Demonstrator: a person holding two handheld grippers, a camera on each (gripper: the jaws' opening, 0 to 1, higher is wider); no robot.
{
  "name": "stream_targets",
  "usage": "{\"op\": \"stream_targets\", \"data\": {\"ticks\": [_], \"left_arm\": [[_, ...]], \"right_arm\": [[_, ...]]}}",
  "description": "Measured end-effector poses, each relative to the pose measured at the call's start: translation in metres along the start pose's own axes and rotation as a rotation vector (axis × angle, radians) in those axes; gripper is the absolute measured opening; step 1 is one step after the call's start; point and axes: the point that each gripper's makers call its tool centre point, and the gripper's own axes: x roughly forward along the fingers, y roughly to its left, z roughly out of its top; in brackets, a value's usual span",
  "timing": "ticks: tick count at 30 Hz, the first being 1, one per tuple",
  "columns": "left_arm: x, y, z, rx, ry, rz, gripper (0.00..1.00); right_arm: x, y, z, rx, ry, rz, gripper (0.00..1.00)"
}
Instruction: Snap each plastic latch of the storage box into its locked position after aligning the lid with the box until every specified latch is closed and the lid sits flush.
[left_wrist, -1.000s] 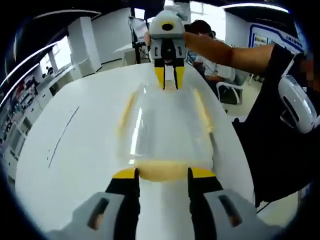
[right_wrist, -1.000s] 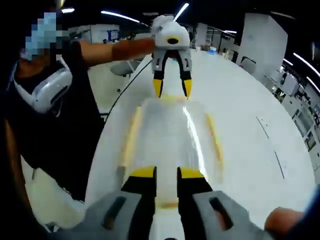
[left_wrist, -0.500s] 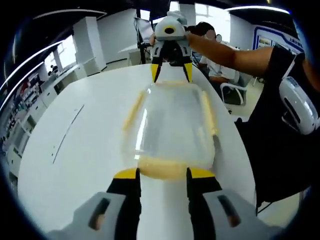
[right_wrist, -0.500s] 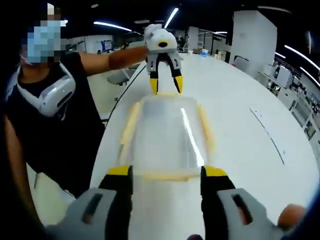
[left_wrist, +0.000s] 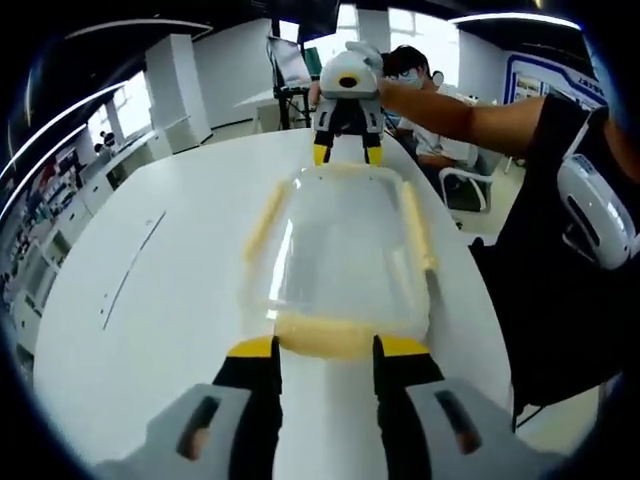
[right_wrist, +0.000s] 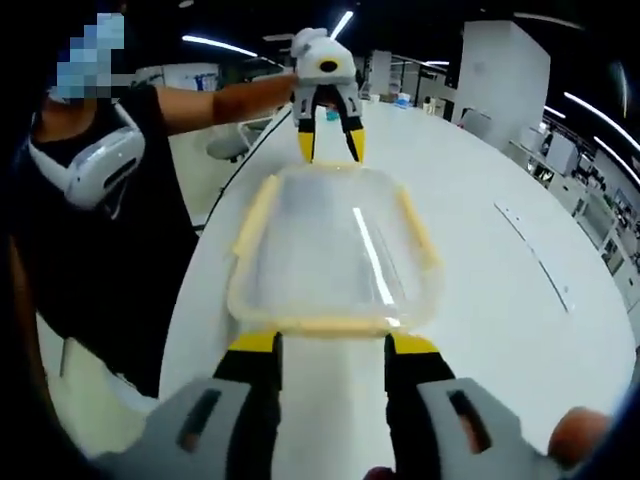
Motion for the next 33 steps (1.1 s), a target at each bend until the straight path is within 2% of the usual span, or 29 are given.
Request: {"op": "stream_targets", "data": {"ticks": [9, 12, 17, 22, 23, 24, 25, 26, 28, 29, 30, 31, 32, 33], "left_arm": [[-0.004, -0.002, -0.005, -0.012, -0.004, 0.009, 0.32], [-0.006, 0.000, -0.005, -0.012, -0.009, 0.021, 0.32], [-0.016, 0.001, 0.001, -0.009, -0.030, 0.051, 0.32], [-0.015, -0.003, -0.005, -0.023, -0.021, 0.055, 0.32], [-0.014, -0.006, -0.006, -0.028, -0.022, 0.051, 0.33], [-0.013, -0.008, -0.008, -0.028, -0.018, 0.053, 0.33], [-0.013, -0.008, -0.007, -0.026, -0.021, 0.055, 0.33], [-0.013, -0.008, -0.007, -0.024, -0.023, 0.057, 0.33], [-0.013, -0.010, -0.002, -0.028, -0.050, 0.045, 0.09], [-0.016, -0.024, 0.010, -0.004, -0.092, -0.036, 0.00], [-0.019, -0.037, 0.014, -0.031, -0.112, -0.096, 0.00], [-0.018, -0.020, 0.011, 0.020, -0.090, 0.002, 0.02], [-0.015, 0.002, -0.003, 0.085, -0.008, 0.133, 0.06], [-0.011, -0.005, 0.012, 0.051, -0.117, 0.081, 0.09]], "right_arm": [[-0.002, -0.002, 0.013, 0.006, -0.075, -0.003, 0.37], [-0.005, -0.005, 0.018, -0.014, -0.059, -0.010, 0.37], [0.002, -0.014, 0.018, -0.056, 0.030, -0.010, 0.36], [0.003, -0.018, 0.020, -0.066, 0.063, 0.011, 0.36], [0.003, -0.017, 0.019, -0.066, 0.071, 0.016, 0.29], [0.002, -0.018, 0.019, -0.064, 0.079, 0.013, 0.13], [0.002, -0.018, 0.019, -0.073, 0.077, 0.019, 0.08], [0.001, -0.018, 0.020, -0.082, 0.075, 0.026, 0.08], [-0.002, -0.018, 0.021, -0.080, 0.079, 0.031, 0.10], [-0.004, -0.019, 0.019, -0.081, 0.076, 0.026, 0.13], [-0.003, -0.009, 0.017, -0.049, 0.084, 0.069, 0.15], [-0.001, -0.008, 0.019, -0.062, 0.074, 0.066, 0.15], [0.001, -0.005, 0.022, -0.071, 0.072, 0.070, 0.16], [-0.002, -0.009, 0.020, -0.067, 0.085, 0.049, 0.18]]}}
